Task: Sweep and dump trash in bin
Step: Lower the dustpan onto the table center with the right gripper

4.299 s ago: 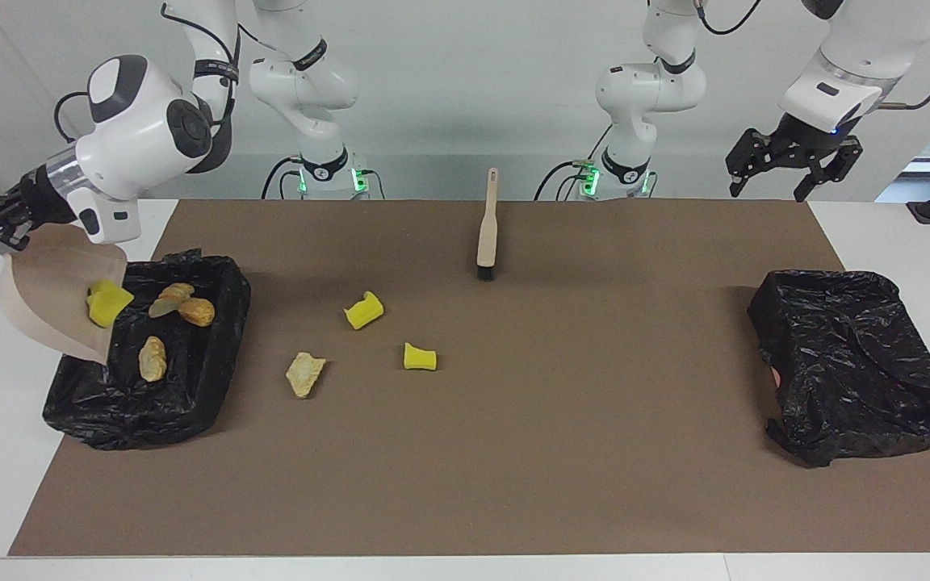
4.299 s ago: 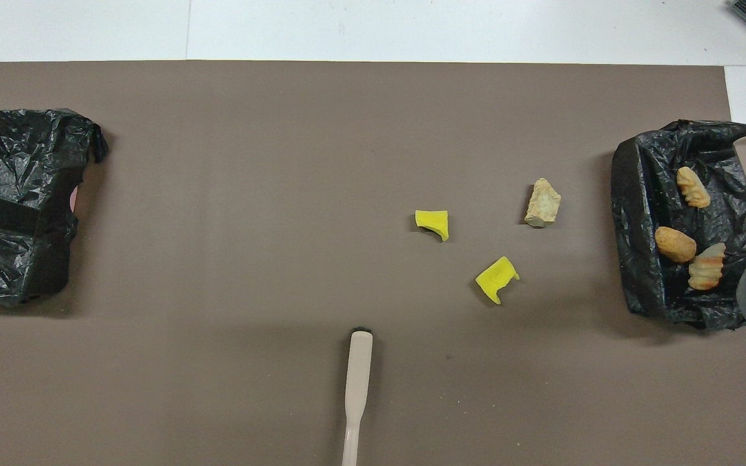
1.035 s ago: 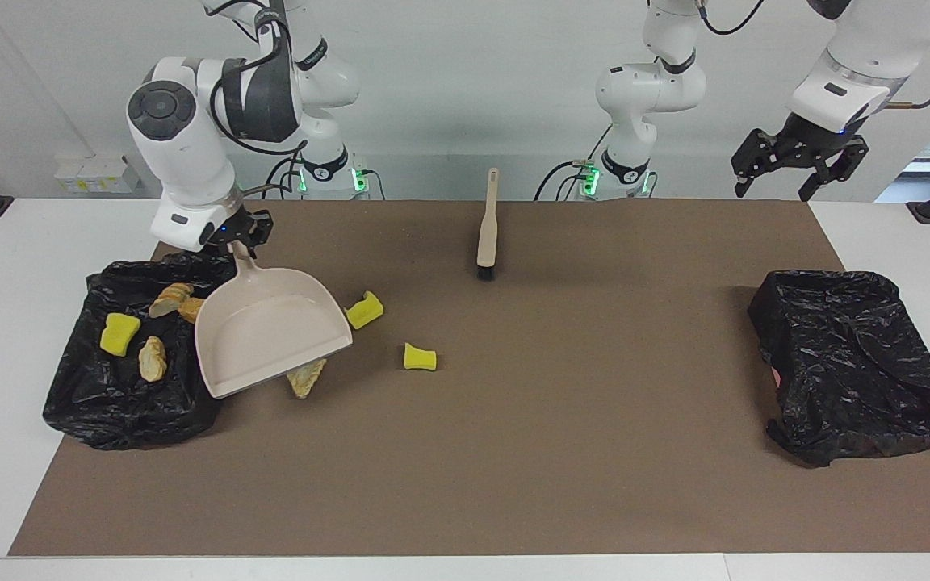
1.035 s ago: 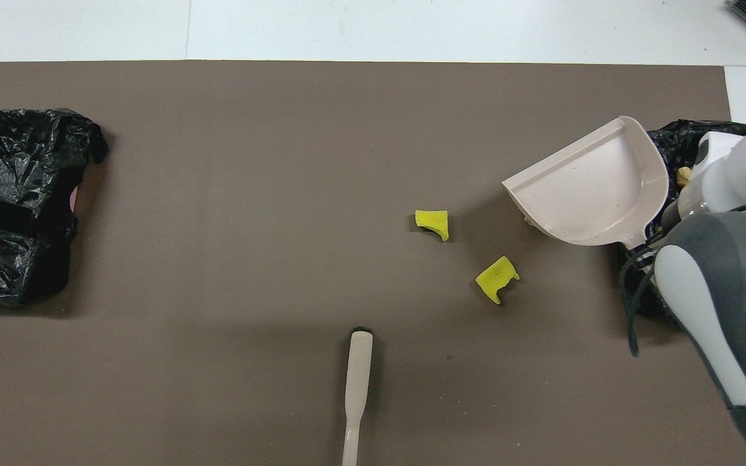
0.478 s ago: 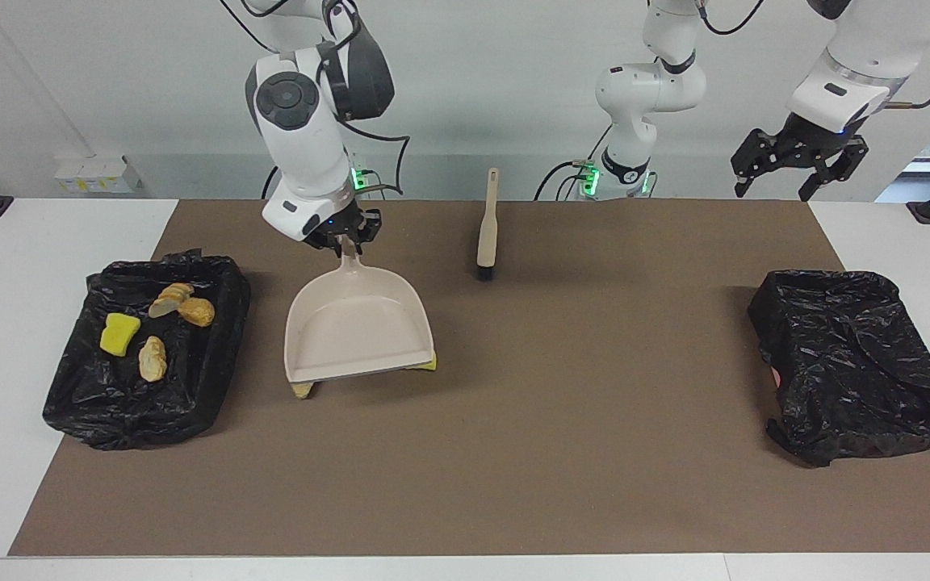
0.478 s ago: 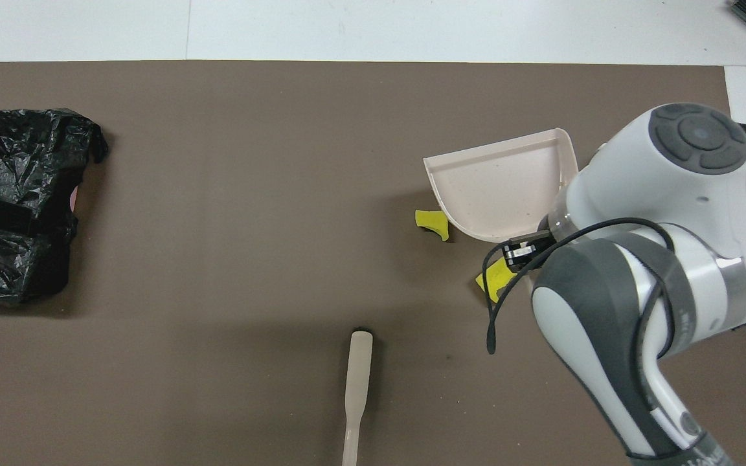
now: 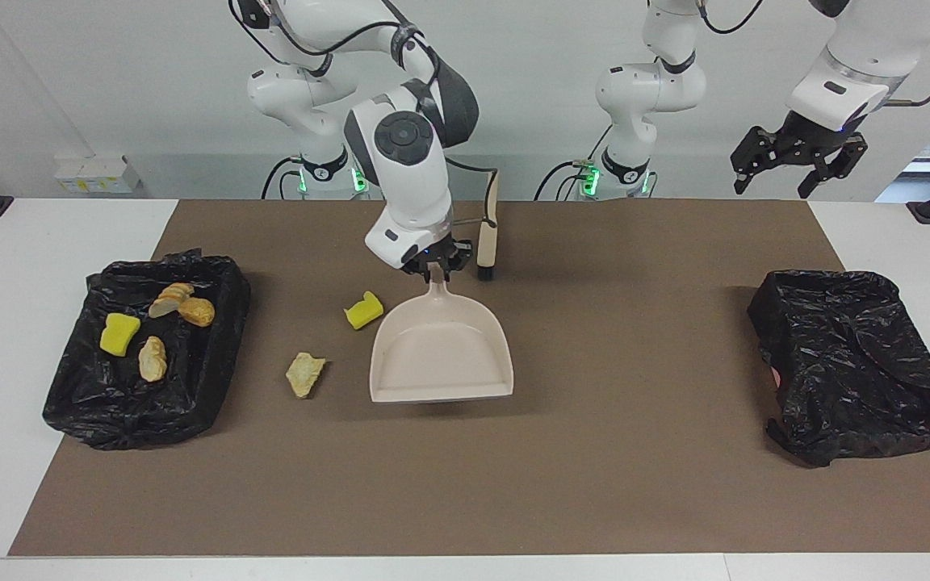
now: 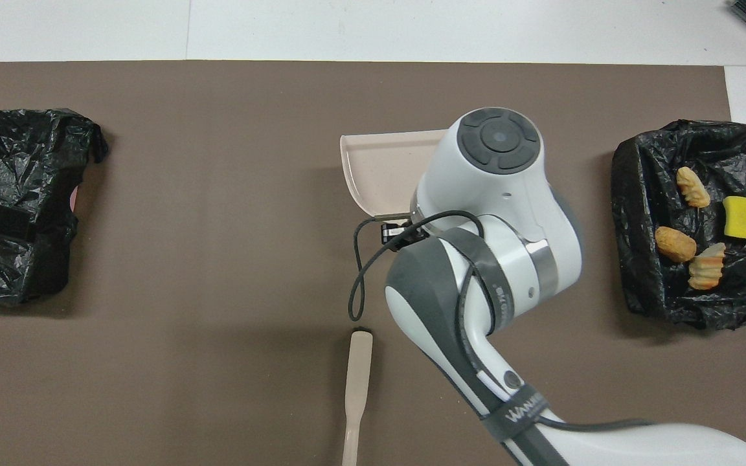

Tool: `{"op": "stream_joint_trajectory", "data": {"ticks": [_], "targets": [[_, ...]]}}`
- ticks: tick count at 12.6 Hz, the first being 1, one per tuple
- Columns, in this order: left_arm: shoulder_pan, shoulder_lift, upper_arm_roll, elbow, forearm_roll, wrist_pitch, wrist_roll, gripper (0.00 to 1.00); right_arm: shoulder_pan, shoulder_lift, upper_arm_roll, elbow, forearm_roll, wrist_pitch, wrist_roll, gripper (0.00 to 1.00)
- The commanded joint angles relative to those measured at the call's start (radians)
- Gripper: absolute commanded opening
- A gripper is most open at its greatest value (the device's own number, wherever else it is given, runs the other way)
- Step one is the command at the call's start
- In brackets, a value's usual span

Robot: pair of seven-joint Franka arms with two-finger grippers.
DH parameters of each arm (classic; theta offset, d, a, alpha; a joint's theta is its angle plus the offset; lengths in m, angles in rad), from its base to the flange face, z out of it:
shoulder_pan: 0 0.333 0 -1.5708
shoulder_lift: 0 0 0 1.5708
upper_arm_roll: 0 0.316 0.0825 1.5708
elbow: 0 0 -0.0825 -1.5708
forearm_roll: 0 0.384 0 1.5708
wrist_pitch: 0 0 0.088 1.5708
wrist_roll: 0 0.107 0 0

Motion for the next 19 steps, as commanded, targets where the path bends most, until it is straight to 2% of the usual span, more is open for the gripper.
{"op": "stream_joint_trajectory", "data": {"ticks": [1,4,7,8,9,10,13,16,18,19], "targets": [[0.009,-0.02,0.003,-0.022,-0.007,0.001,0.013,1.0,-0.001,0.1,-0.001,0.091,0.041,0.062,0.041,0.0],[0.029,-0.033,0.004,-0.045,-0.007,0.024,0.013,1.0,0.022,0.194,-0.001,0.129,0.043,0.151,0.057,0.0],[0.067,-0.042,0.007,-0.063,-0.007,0.041,0.097,1.0,0.023,0.242,0.007,0.12,0.047,0.219,0.063,0.0],[0.081,-0.043,0.009,-0.068,-0.005,0.039,0.118,1.0,0.02,0.242,0.009,0.12,0.05,0.219,0.063,0.29],[0.095,-0.049,0.009,-0.069,-0.005,0.039,0.12,1.0,0.023,0.24,0.009,0.12,0.052,0.222,0.065,0.71],[0.095,-0.049,0.009,-0.073,-0.005,0.035,0.122,1.0,0.023,0.24,0.009,0.12,0.05,0.222,0.071,1.0],[0.093,-0.049,0.007,-0.073,-0.005,0.033,0.12,1.0,0.031,0.222,0.01,0.118,0.053,0.209,0.088,1.0],[0.075,-0.048,0.003,-0.077,-0.005,0.056,0.103,1.0,0.029,0.145,0.012,0.063,0.053,0.166,0.083,1.0],[0.061,-0.036,-0.005,-0.077,-0.005,0.107,0.1,1.0,0.049,0.087,0.012,0.049,0.05,0.059,0.078,1.0],[0.046,-0.027,-0.005,-0.077,-0.005,0.125,0.099,1.0,0.067,0.04,0.012,0.005,0.05,0.032,0.091,1.0]]}}
